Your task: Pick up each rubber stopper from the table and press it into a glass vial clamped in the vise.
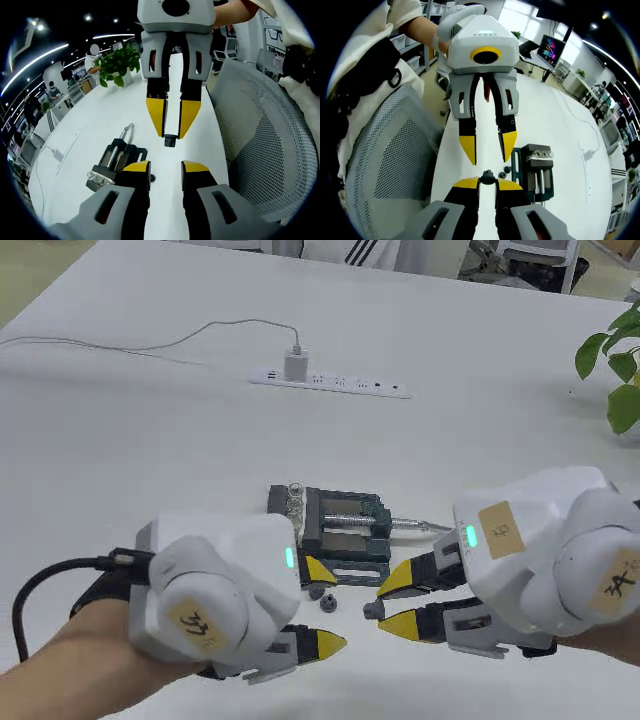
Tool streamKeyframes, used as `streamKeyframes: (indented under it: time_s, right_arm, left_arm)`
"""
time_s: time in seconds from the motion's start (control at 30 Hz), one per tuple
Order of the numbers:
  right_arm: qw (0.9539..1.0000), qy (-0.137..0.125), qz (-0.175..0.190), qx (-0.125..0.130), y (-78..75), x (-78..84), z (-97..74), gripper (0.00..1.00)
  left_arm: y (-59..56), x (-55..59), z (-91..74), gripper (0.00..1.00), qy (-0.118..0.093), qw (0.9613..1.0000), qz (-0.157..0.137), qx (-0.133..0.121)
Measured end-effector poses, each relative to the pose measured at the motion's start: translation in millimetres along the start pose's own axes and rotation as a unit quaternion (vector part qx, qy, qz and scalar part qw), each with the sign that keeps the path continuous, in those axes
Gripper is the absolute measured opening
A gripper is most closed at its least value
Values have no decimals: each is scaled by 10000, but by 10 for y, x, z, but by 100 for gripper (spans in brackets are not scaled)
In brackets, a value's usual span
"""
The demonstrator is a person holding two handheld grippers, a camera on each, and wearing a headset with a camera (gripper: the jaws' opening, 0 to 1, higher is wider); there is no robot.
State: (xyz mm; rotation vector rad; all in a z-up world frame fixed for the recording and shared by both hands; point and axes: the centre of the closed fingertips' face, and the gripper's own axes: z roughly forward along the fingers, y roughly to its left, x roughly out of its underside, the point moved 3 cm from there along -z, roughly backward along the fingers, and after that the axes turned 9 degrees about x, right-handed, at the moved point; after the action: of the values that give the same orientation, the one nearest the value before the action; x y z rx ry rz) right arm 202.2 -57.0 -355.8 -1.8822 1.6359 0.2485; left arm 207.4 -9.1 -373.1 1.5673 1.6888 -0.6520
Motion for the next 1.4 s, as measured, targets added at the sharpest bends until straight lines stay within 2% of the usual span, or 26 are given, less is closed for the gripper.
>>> streamKeyframes:
  time_s: [0.27, 0.6, 0.87, 1.3, 1.4]
  right_arm:
    - [10000, 40, -57, -61, 28, -21, 30, 7]
    - [9999, 84, -108, -86, 48, -4, 42, 7]
    - [9996, 143, -170, -149, 91, 7, 60, 7]
    - [9998, 36, -65, -198, 88, 7, 43, 8]
    - [9995, -10, 178, -277, 91, 16, 39, 10]
  left_arm:
    - [-22, -102, 85, 12, 2, 9998, 141, 171]
    - [-64, -101, 132, 5, 73, 9992, 203, 332]
    - [-101, -104, 164, 6, 112, 9989, 202, 397]
    - [-107, -106, 140, 4, -60, 9994, 51, 352]
    - [-102, -107, 128, 4, -150, 9994, -20, 325]
